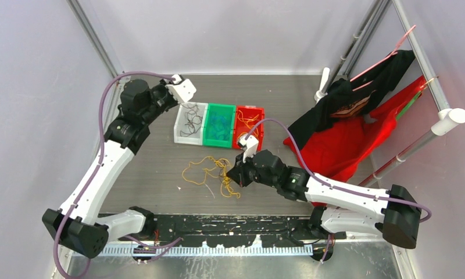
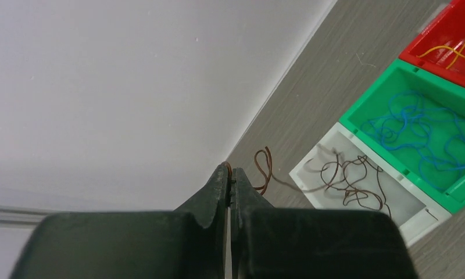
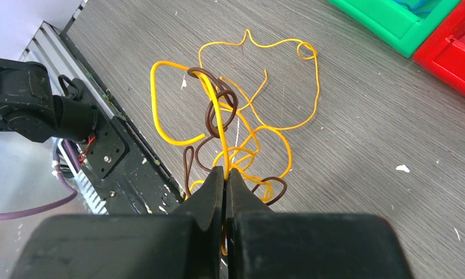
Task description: Untangle the cables
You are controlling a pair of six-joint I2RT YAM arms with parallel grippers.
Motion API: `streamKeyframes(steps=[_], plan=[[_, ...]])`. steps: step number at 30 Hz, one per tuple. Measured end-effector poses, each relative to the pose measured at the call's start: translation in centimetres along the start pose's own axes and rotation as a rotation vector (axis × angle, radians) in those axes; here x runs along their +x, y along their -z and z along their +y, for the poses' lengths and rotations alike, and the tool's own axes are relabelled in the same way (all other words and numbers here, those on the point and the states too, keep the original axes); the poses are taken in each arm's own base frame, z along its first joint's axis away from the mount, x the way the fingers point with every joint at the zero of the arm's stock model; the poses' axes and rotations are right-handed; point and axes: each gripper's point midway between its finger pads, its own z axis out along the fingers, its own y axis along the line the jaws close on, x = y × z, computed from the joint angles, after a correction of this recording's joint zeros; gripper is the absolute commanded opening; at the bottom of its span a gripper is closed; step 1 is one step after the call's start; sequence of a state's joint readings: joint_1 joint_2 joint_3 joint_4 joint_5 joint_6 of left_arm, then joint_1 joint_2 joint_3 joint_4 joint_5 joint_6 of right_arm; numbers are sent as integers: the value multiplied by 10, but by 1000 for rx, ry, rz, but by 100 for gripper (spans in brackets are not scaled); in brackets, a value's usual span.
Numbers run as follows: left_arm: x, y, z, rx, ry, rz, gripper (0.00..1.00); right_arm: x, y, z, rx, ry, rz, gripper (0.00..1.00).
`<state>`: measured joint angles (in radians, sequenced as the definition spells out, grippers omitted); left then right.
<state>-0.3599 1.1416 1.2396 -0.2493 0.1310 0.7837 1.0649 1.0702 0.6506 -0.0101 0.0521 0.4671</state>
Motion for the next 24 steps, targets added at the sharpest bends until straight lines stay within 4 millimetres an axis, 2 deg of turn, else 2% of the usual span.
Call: streamKeyframes(steps=[7, 16, 24], plan=[[5, -22, -2, -2, 10, -1, 0, 10, 4, -8, 24, 3, 23, 1], [28, -52, -20, 52, 26, 51, 0, 15, 4, -11, 34, 4, 33, 1], [43, -61, -24, 69, 23, 85, 0, 17, 4, -14, 45, 4, 33, 1]])
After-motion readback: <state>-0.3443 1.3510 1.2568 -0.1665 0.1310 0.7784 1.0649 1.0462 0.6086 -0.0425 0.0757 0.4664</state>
